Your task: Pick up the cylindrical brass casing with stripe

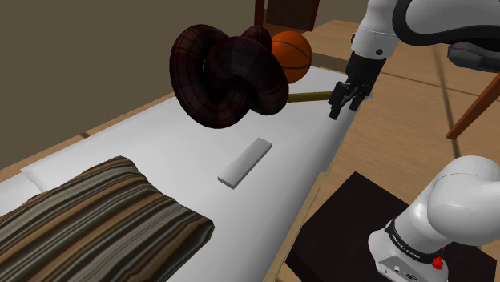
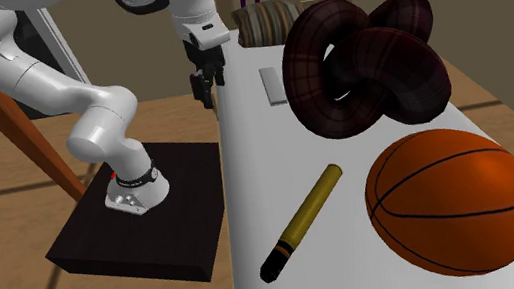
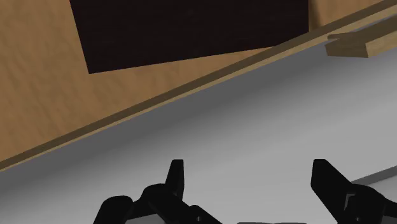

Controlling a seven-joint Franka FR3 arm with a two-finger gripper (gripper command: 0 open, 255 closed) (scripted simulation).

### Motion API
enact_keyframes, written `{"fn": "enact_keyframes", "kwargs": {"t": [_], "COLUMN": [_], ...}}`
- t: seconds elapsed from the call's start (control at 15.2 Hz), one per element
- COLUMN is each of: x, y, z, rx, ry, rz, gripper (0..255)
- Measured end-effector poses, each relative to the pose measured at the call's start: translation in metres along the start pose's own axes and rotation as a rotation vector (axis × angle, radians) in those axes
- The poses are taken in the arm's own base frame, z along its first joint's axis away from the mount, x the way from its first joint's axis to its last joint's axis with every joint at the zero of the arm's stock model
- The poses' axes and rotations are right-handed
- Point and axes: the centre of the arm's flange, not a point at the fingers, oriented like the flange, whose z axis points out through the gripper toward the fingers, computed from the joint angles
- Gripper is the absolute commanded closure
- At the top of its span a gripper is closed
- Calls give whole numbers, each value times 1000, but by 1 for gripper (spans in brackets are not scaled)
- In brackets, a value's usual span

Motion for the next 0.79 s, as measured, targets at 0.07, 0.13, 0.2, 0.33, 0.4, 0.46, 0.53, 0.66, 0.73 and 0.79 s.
{"fn": "enact_keyframes", "kwargs": {"t": [0.07, 0.13, 0.2, 0.33, 0.4, 0.46, 0.53, 0.66, 0.73, 0.79], "x": [0, 1, 4, 8, 16, 21, 28, 42, 45, 53], "y": [0, 5, 15, 34, 48, 59, 70, 93, 102, 112], "z": [0, 1, 6, 7, 12, 14, 15, 21, 22, 25], "rx": [0, 0, -1, -3, -4, -6, -7, -10, -11, -12], "ry": [0, 0, -1, -2, -4, -5, -5, -7, -8, -8], "rz": [0, -17, -45, -120, -157, -199, -240, -322, -363, -404], "gripper": [0, 0, 0, 0, 0, 0, 0, 0, 0, 0]}}
